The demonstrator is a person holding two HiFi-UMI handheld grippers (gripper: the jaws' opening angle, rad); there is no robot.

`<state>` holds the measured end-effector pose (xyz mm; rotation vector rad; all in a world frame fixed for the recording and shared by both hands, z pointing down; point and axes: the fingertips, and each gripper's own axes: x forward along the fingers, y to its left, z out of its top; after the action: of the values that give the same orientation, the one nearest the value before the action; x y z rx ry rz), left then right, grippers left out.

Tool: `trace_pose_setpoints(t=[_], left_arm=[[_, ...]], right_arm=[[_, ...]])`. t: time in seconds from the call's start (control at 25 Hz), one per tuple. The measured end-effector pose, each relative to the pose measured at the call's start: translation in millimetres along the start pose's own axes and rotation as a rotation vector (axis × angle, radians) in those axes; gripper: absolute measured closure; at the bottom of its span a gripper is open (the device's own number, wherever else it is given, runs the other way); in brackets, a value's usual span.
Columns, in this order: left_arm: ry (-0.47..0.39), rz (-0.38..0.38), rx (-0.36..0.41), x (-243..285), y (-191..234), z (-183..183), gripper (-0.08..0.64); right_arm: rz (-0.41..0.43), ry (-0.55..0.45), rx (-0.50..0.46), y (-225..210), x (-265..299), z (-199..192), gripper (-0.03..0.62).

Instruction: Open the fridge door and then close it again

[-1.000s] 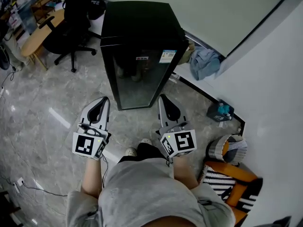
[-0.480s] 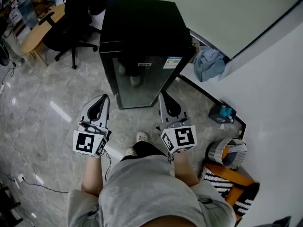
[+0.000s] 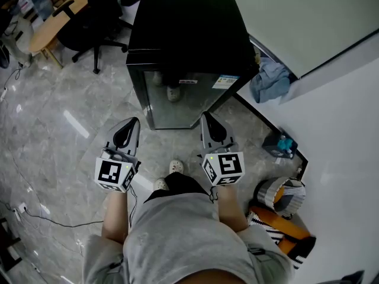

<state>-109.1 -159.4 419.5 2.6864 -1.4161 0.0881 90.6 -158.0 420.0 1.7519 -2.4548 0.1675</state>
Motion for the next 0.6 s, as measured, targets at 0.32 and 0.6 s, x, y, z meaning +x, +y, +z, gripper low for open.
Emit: trace_pose_setpoints(t=[0.32,0.6], left_arm=[[0.103,0.032,-0.028,5,5,-39,0.545],[0.169,0.051,-0.053,7,5,-70,0.545]], right_arm=[[0.025,0.097,0.018,-4,15,-41,0.568],[0.041,0.172,0.062,-7,21,-75,0.566]])
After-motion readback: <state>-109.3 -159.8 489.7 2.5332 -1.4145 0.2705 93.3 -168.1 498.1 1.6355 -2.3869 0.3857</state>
